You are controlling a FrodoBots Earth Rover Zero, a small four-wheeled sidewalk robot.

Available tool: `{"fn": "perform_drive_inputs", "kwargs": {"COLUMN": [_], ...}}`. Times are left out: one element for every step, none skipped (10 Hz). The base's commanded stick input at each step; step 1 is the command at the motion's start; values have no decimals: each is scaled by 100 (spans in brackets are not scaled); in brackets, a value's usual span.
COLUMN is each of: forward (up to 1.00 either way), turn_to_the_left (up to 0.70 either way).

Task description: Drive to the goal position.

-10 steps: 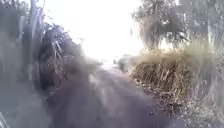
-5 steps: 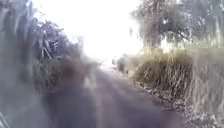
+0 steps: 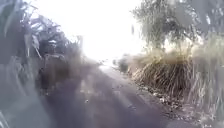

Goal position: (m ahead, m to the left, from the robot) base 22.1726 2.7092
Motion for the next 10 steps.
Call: {"fn": "perform_drive_inputs", "kwargs": {"forward": [100, 100, 100, 100, 100, 100, 100, 100, 100, 100], "turn_to_the_left": [0, 0, 0, 0, 0, 0, 0, 0, 0, 0]}}
